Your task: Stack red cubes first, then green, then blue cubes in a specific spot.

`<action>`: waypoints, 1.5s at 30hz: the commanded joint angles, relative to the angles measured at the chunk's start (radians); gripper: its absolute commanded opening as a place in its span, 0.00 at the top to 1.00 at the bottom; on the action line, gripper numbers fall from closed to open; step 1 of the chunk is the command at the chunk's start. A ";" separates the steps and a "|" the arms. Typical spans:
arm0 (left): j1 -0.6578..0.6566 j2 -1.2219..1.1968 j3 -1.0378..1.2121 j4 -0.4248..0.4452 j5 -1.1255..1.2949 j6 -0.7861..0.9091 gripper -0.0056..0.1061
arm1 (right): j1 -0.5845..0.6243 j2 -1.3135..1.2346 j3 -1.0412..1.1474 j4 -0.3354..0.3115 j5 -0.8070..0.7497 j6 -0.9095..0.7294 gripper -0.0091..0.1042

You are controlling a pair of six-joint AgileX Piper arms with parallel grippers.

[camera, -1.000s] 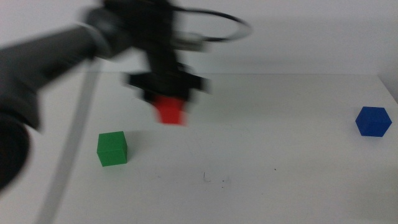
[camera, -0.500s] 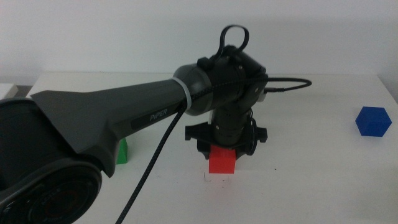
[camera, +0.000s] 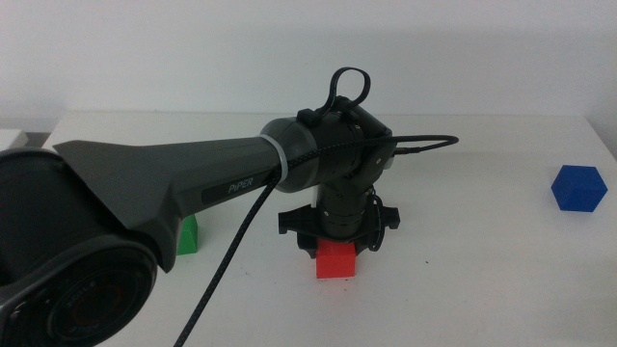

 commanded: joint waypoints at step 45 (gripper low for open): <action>0.382 -0.829 0.416 -0.009 0.147 0.325 0.11 | 0.001 -0.005 0.004 -0.005 -0.009 -0.004 0.12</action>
